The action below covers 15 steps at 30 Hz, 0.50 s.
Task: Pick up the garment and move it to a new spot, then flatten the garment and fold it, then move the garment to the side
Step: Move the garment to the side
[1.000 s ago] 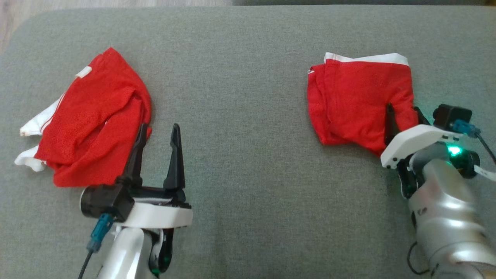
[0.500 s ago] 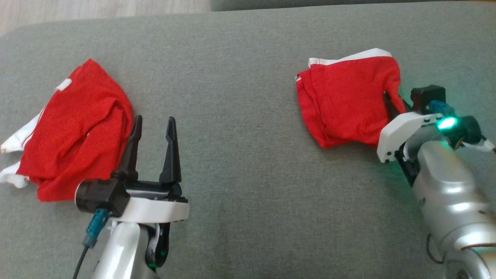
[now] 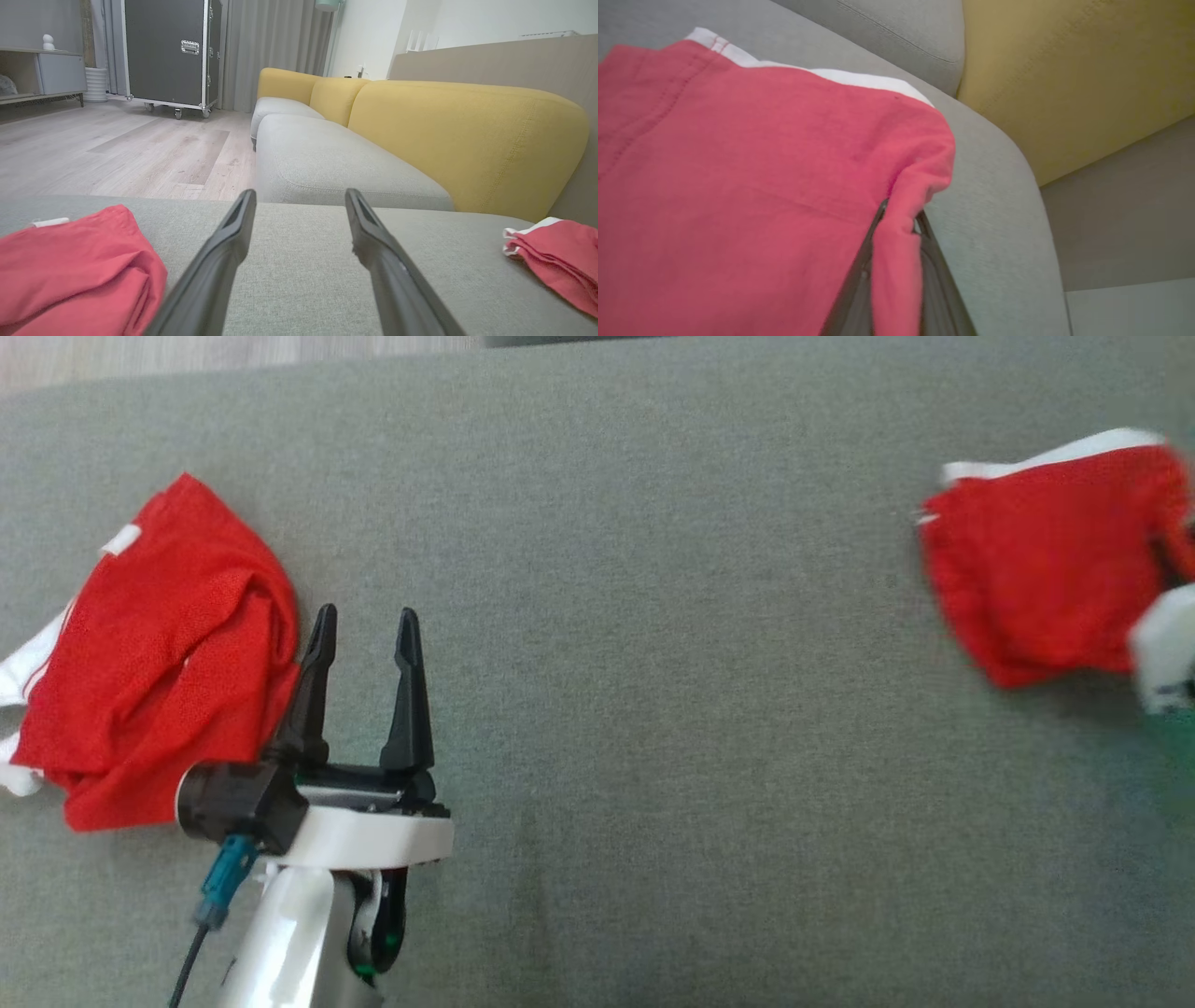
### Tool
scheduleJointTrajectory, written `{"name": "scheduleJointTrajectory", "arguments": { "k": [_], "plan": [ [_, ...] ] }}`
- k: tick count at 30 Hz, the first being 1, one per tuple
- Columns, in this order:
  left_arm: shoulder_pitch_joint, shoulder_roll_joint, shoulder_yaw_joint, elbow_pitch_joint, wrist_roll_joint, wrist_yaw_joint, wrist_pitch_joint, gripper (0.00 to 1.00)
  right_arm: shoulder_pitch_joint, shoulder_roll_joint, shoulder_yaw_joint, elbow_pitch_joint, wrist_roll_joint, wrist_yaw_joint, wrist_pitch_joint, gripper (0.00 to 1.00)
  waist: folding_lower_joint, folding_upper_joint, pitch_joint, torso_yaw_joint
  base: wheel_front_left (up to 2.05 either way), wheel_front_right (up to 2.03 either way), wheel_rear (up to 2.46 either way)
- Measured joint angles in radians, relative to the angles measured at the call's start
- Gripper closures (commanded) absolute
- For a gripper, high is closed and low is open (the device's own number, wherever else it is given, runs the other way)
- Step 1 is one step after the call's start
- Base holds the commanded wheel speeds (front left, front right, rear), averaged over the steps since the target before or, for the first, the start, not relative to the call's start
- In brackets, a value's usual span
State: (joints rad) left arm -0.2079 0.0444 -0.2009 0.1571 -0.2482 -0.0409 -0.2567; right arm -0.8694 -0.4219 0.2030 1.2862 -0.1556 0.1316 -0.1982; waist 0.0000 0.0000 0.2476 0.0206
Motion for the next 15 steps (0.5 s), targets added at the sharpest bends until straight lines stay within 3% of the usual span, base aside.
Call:
{"name": "scheduleJointTrajectory", "arguments": {
  "k": [7, 15],
  "plan": [
    [-0.042, -0.001, 0.000, 0.003, 0.002, -0.013, 0.000, 0.00, -0.022, -0.147, -0.010, 0.007, 0.032, 0.000, 0.014, 1.00, 0.0001, 0.0000, 0.047, 0.021, 0.00, 0.00, 0.00],
    [-0.054, -0.001, 0.005, 0.001, 0.003, -0.021, 0.000, 0.00, -0.041, -0.196, -0.064, 0.008, 0.020, 0.000, 0.024, 1.00, 0.0001, 0.0000, 0.080, 0.037, 0.00, 0.00, 0.00]
  ]
}}
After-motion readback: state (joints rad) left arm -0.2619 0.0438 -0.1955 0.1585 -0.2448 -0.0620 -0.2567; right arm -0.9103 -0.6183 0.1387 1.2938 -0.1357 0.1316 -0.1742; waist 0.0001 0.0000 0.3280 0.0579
